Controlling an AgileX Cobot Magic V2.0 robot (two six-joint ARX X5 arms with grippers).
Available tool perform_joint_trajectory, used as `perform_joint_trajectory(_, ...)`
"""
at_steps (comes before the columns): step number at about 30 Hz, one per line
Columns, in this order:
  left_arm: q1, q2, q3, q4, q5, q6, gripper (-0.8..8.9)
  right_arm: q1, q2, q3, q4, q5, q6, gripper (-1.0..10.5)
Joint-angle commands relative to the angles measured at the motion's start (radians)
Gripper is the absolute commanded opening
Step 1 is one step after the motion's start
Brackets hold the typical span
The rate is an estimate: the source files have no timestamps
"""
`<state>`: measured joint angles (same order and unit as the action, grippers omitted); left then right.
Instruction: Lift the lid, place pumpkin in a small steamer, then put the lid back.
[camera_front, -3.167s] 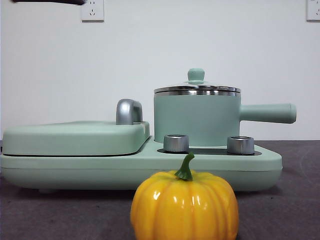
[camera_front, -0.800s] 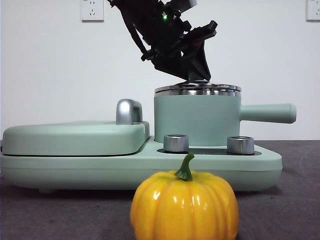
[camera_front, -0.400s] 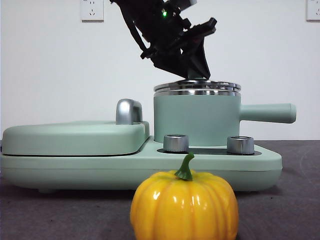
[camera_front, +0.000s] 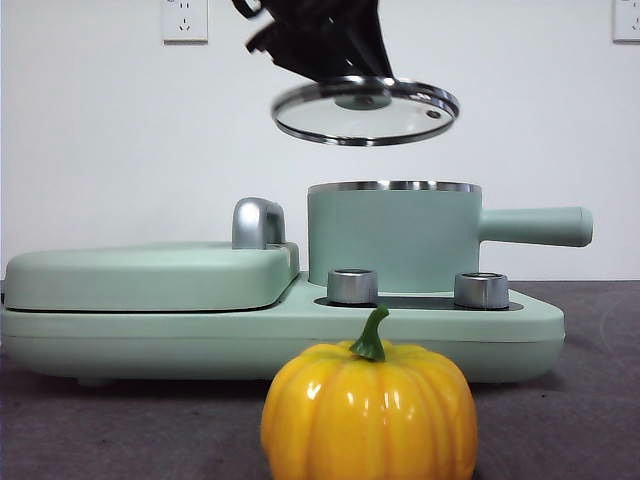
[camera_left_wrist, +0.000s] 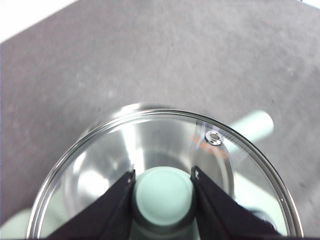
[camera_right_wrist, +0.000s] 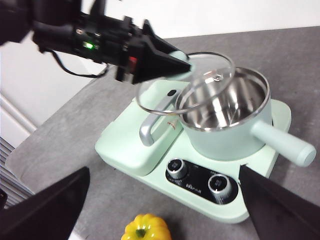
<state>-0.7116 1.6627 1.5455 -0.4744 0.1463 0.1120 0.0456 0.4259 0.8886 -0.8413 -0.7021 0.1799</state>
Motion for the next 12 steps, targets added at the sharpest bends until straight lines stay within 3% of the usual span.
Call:
perform_joint_trajectory(1, 0.006, -0.024, 0.034, -0.01, 0.003, 0.005, 1.12, 0.004, 0.02, 0.013, -0.023, 0.008, 0.004, 4.7)
perform_joint_trajectory(7, 0.041, -0.086, 0.034, -0.058, 0.003, 0.01, 1.12, 0.027, 0.095, 0.013, -0.081, 0.012, 0.024, 4.7)
perform_joint_trajectory(12, 0.085, -0.137, 0.034, -0.103, 0.003, 0.019, 1.12, 0.1, 0.178, 0.013, -0.079, 0.015, 0.095, 4.7)
